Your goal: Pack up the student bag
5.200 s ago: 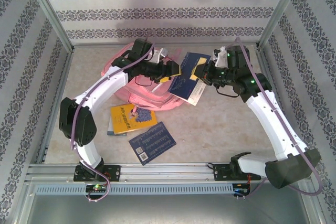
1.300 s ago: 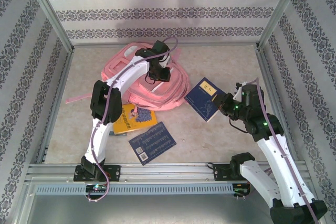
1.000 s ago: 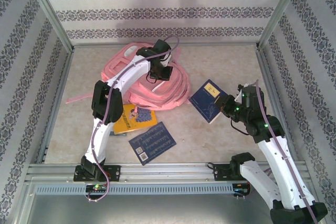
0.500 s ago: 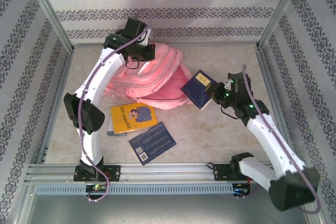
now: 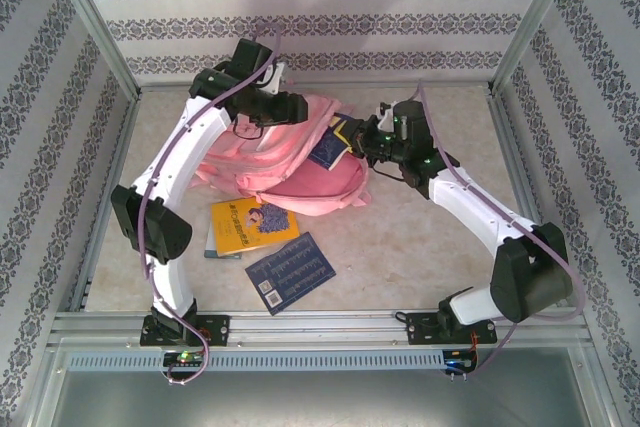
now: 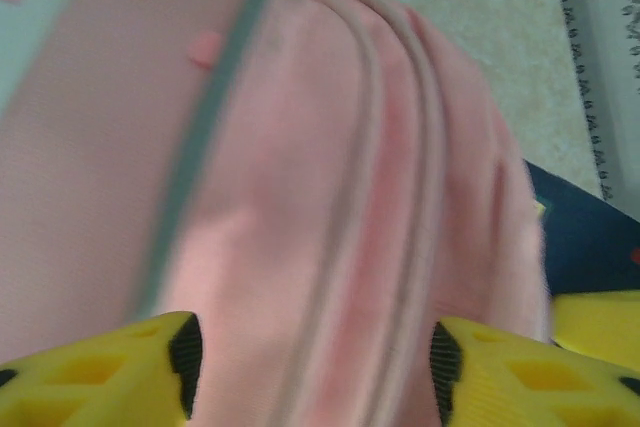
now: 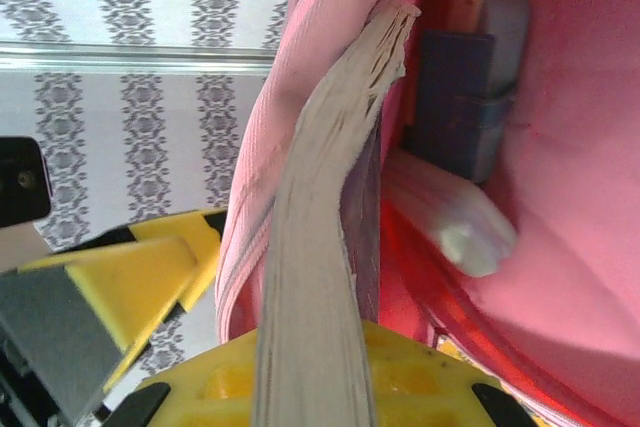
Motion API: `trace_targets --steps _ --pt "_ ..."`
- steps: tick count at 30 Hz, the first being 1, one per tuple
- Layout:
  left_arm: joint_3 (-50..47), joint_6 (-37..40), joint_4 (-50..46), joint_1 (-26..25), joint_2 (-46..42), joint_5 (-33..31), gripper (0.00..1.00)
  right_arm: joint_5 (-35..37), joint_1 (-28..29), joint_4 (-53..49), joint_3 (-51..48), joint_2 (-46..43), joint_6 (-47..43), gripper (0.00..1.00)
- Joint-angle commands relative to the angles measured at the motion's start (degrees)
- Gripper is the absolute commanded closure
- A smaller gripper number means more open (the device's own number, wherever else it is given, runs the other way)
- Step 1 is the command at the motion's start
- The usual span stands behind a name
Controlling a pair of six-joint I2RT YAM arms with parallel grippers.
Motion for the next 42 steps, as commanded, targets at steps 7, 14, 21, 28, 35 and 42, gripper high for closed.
trace_targets --steps 7,14,21,28,35,42 --pt "0.8 3.9 -6.4 -6.2 -3.8 -4.1 0.3 -3.1 2.2 9.9 4.3 0.3 3.9 1.0" --pt "2.4 7.3 -7.9 -7.2 -0.1 -12.9 0.35 -3.6 2.4 11.8 4.0 0.5 4.8 1.0" --pt "10.7 7.3 -8.5 -9.7 7.8 -15.9 0.42 -4.4 2.4 12.3 3.6 0.2 5.3 1.0" --pt "13.9 7.4 -10.1 -9.8 7.9 -22.0 1.0 -3.3 1.6 8.4 2.0 -1.6 1.1 1.0" --pt "13.7 8.3 -8.5 -7.6 0.9 -24.4 1.0 -2.4 0.3 -1.0 -2.7 -2.6 -9.7 1.0" --pt "9.9 9.3 -8.3 -6.5 -3.6 -24.8 1.0 -2.2 -0.1 -1.3 -5.2 1.0 -11.7 1.0"
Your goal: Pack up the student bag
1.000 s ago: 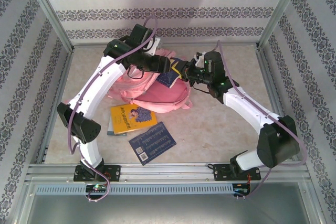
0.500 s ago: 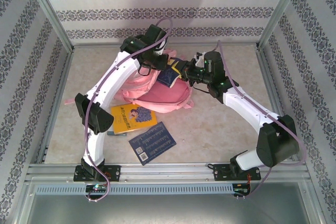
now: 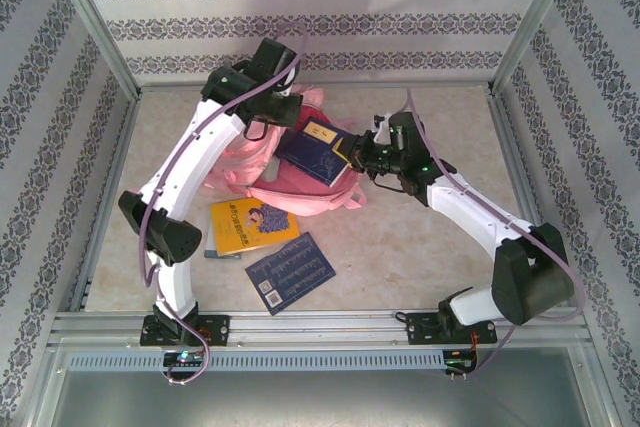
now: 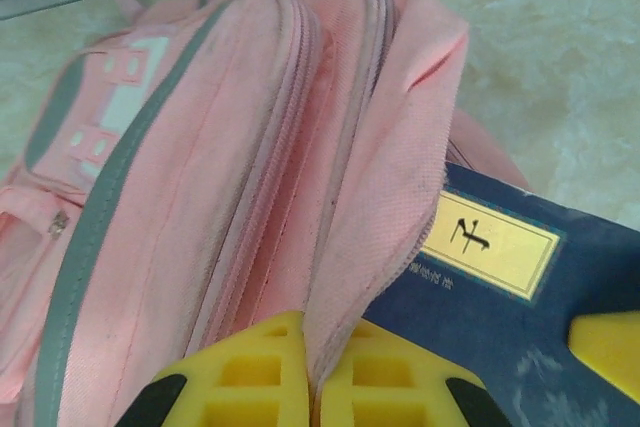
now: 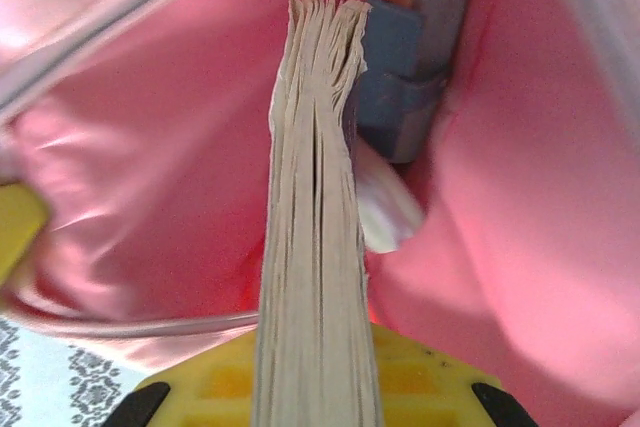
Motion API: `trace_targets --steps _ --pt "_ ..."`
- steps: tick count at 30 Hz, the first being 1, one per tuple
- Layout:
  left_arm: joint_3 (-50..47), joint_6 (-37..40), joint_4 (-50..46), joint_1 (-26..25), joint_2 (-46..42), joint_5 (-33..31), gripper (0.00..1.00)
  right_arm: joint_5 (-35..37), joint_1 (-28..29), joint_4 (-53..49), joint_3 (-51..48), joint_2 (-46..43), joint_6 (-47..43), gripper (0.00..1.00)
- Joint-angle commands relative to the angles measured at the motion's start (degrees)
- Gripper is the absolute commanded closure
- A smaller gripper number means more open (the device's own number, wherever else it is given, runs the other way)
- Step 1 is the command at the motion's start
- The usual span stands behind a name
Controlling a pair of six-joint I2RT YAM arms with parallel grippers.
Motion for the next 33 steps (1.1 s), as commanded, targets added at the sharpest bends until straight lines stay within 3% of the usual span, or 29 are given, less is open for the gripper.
trace_targets --steps 1,8,12,19,33 --pt "-0.3 0.7 1.5 0.7 -5.3 -1.2 1.0 -0.8 -0.2 2.0 -0.3 1.8 -2.4 1.0" --pt "-0.9 0.1 2.3 1.2 -4.7 2.1 1.0 -0.2 2.4 8.8 2.9 6.9 6.8 1.0" --pt "-0.6 -0.3 2.8 1.3 -4.1 3.2 1.0 3.7 5.4 10.6 6.7 9.0 12.5 1.0" --pt "-0.6 -0.3 3.3 1.3 -3.7 4.2 1.0 12.5 8.2 8.1 9.8 11.1 20.6 1.0" --pt "0.0 -2.1 4.9 1.3 -1.9 8.0 1.0 24.2 12.2 5.1 24.2 27.7 29.5 1.0"
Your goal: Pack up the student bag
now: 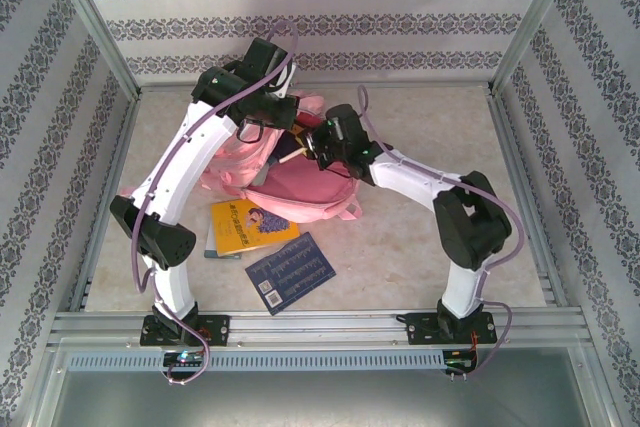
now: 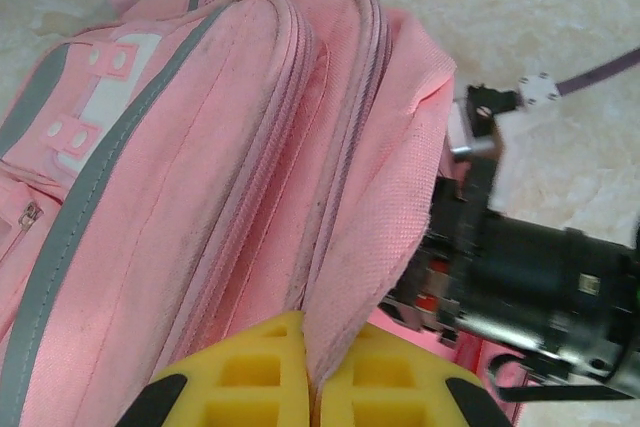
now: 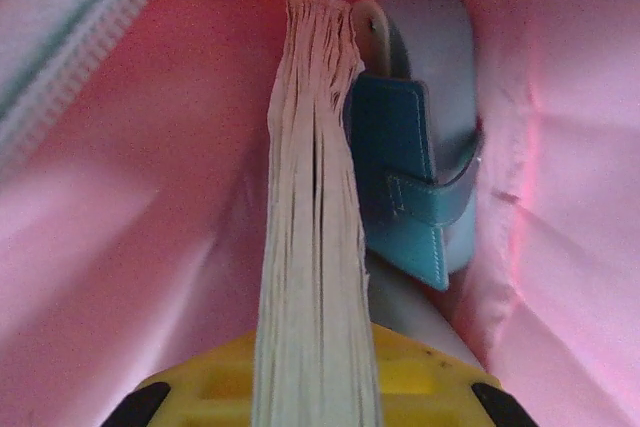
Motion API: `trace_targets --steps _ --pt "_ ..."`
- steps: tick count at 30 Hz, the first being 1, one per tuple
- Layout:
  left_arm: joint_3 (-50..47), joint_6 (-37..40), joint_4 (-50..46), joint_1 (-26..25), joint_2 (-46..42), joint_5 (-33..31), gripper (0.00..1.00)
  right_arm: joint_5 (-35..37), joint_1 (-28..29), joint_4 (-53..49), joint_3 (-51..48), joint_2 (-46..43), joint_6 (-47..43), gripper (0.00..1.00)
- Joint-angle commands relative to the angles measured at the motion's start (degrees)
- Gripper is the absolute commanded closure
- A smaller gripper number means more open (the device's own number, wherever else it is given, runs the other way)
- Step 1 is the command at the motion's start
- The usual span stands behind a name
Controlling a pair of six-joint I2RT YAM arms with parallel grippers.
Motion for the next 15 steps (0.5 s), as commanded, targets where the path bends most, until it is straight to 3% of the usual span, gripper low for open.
trace_targets --steps 1,3,6,7,12,15 --pt "1.4 -1.6 5.4 0.6 0.1 2.3 1.0 6.1 1.1 3.1 6.3 5.1 1.5 1.0" --pt "1.5 -1.9 5.5 0.8 0.7 2.7 1.0 8.9 1.7 2.9 10.6 9.1 -1.3 1.0" --pt "1.6 -3.1 6.0 2.1 2.0 3.9 1.0 6.9 1.5 0.2 18.5 16.2 -4.4 0.61" --pt "1.6 -3.7 6.1 2.8 2.5 4.5 1.0 4.8 1.1 0.9 19.8 17.9 -4.7 0.53" --pt "2.2 -5.8 7.1 6.2 4.7 6.6 1.0 0.8 -0.3 -0.4 18.9 13.3 -17.2 0.32" --pt "3.5 -6.5 7.5 7.7 6.3 7.1 1.0 -1.4 -1.2 -2.2 14.8 7.0 -26.0 0.25"
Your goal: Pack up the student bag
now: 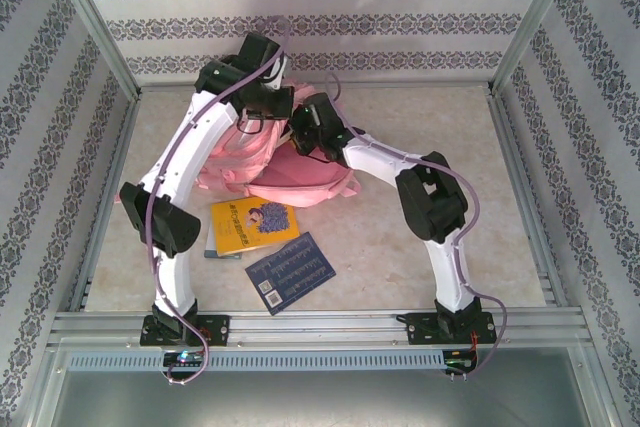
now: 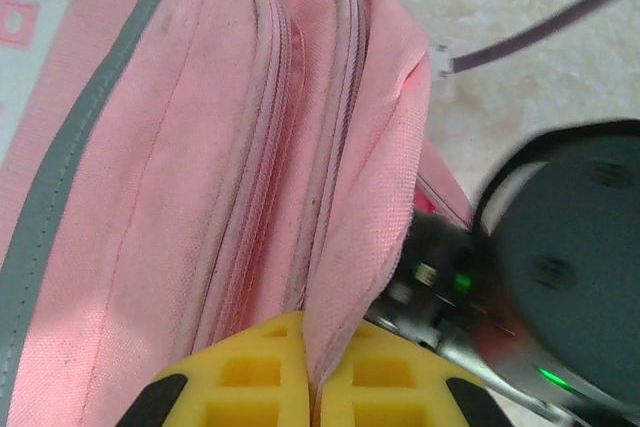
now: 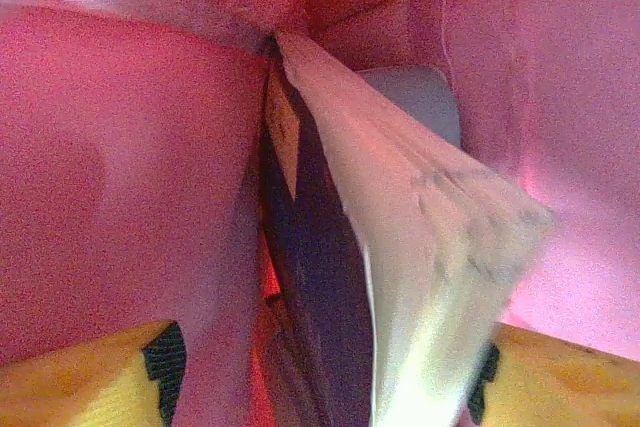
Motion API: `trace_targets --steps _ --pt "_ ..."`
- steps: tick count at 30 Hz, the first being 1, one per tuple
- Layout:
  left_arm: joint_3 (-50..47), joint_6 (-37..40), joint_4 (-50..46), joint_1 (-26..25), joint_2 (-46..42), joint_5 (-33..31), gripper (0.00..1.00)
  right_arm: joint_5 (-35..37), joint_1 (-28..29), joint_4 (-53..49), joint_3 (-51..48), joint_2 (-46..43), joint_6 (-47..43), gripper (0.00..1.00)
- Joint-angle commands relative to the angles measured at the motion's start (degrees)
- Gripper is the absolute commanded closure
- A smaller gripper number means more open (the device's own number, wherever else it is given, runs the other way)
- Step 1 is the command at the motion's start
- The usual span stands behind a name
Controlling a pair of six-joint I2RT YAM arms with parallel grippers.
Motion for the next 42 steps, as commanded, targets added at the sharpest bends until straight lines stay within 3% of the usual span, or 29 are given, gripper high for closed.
trace_targets --steps 1,6,10,15,17,20,24,28,31,34,38,42 --pt "3.6 -2.3 3.3 2.0 1.5 0.7 1.0 -3.3 -1.2 -2.0 -3.4 -10.6 -13.8 0.24" --pt "7.5 -2.5 4.1 3.5 5.2 0.7 1.0 -3.2 -2.1 -4.7 -13.9 -22.5 -21.8 0.25" --pt "11.4 -2.9 5.8 3.7 9.4 2.4 0.99 1.3 -2.0 -10.2 -21.9 -32.5 -28.5 0.27" --pt "13.0 -6.0 6.2 2.9 10.9 5.5 0.56 0.0 -2.2 -23.1 -26.1 -40.7 -38.9 0.28" --pt "11.1 -6.0 5.7 1.9 8.5 4.1 0.48 -0.8 -2.1 -26.6 -28.4 -43.8 -41.8 0.27" --pt "1.2 -7.3 8.3 0.8 0.5 2.7 0.42 -3.4 -1.8 -30.6 -30.8 -46.9 -45.0 0.27" --pt "-23.7 -12.6 16.9 0.7 -16.8 2.0 0.38 -7.9 0.3 -31.5 -34.7 -49.4 -48.5 0.26" --pt "-49.3 -21.6 23.2 0.5 -34.5 4.3 0.36 -16.1 1.1 -33.7 -36.2 -46.0 -50.8 0.28" --pt "-64.5 -26.8 24.5 0.0 -44.8 6.5 0.35 -17.1 3.0 -38.1 -34.4 -39.6 -53.0 0.29" --pt "-76.7 -29.9 22.4 -0.5 -54.0 7.7 0.36 -17.4 5.6 -40.9 -31.0 -33.1 -54.8 0.33" --pt "-88.1 -34.5 20.4 -0.5 -64.5 7.5 0.36 -27.2 11.1 -38.3 -26.7 -26.2 -54.9 0.44" --pt "-93.5 -37.2 19.6 -0.6 -68.8 6.8 0.35 -26.1 16.4 -40.6 -21.1 -17.9 -56.4 0.52"
